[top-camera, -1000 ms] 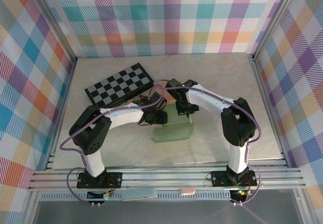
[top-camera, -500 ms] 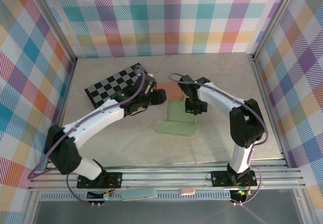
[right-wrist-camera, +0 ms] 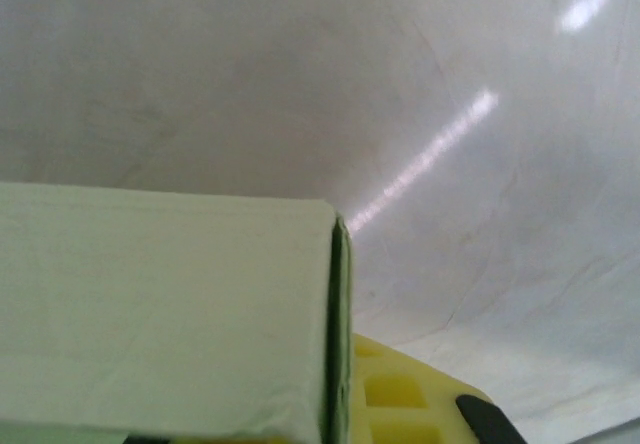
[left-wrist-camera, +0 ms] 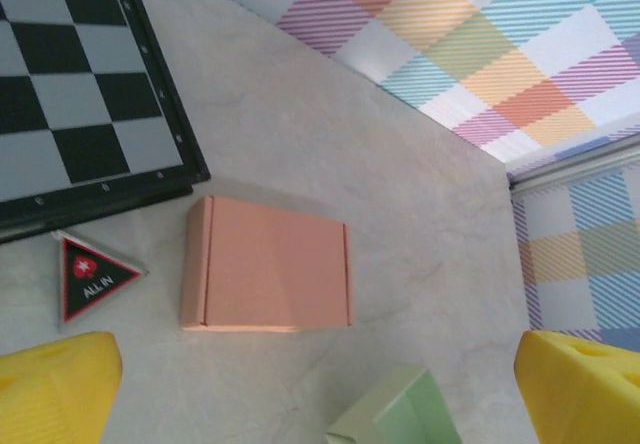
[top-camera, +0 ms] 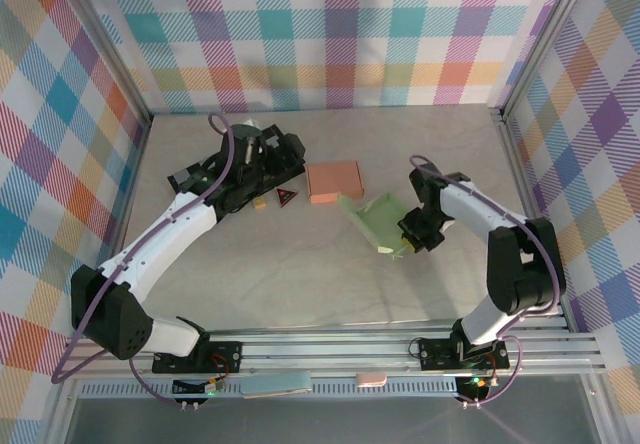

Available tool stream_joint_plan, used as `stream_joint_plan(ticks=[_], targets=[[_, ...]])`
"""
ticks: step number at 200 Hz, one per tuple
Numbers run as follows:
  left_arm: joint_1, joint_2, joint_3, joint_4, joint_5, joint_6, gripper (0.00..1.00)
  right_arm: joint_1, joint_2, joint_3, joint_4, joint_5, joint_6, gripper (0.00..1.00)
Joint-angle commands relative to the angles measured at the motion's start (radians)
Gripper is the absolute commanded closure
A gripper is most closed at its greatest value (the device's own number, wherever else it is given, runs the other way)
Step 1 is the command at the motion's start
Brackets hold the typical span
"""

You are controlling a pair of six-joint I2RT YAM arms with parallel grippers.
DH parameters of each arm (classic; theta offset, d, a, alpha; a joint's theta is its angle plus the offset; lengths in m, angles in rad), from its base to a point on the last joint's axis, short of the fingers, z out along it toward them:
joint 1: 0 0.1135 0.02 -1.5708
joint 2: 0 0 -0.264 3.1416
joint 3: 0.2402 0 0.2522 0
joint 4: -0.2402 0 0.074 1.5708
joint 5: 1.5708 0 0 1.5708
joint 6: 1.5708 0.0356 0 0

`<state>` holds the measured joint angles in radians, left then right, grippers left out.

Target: Fold the paper box

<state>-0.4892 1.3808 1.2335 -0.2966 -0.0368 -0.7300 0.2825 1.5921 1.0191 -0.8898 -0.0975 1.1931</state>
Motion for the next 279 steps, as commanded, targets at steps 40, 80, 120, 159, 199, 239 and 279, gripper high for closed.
stream_joint_plan(ticks=[40, 80, 120, 159, 199, 239, 279], targets=[[0.004, 0.025, 0.019, 0.027, 0.218, 0.029, 0.0, 0.0, -0.054, -0.11, 0.125, -0.133, 0.456, 1.0], [0.004, 0.008, -0.031, 0.029, 0.319, 0.083, 0.02, -0.001, 0.022, -0.093, 0.155, -0.168, 0.498, 1.0], [0.003, 0.005, -0.003, -0.065, 0.36, 0.152, 0.03, 0.0, 0.06, -0.05, 0.148, -0.178, 0.496, 0.84], [0.003, 0.004, -0.008, -0.075, 0.416, 0.169, 0.09, 0.0, 0.042, -0.011, 0.093, -0.166, 0.484, 0.57], [0.003, 0.001, -0.008, -0.11, 0.453, 0.2, 0.15, -0.001, -0.012, 0.008, 0.048, -0.136, 0.453, 0.38], [0.003, 0.0, -0.01, -0.133, 0.465, 0.203, 0.22, -0.006, -0.077, 0.133, -0.033, -0.02, 0.27, 0.32], [0.003, -0.016, 0.017, -0.152, 0.469, 0.209, 0.27, 0.037, -0.068, 0.404, -0.1, 0.078, -0.175, 0.4]])
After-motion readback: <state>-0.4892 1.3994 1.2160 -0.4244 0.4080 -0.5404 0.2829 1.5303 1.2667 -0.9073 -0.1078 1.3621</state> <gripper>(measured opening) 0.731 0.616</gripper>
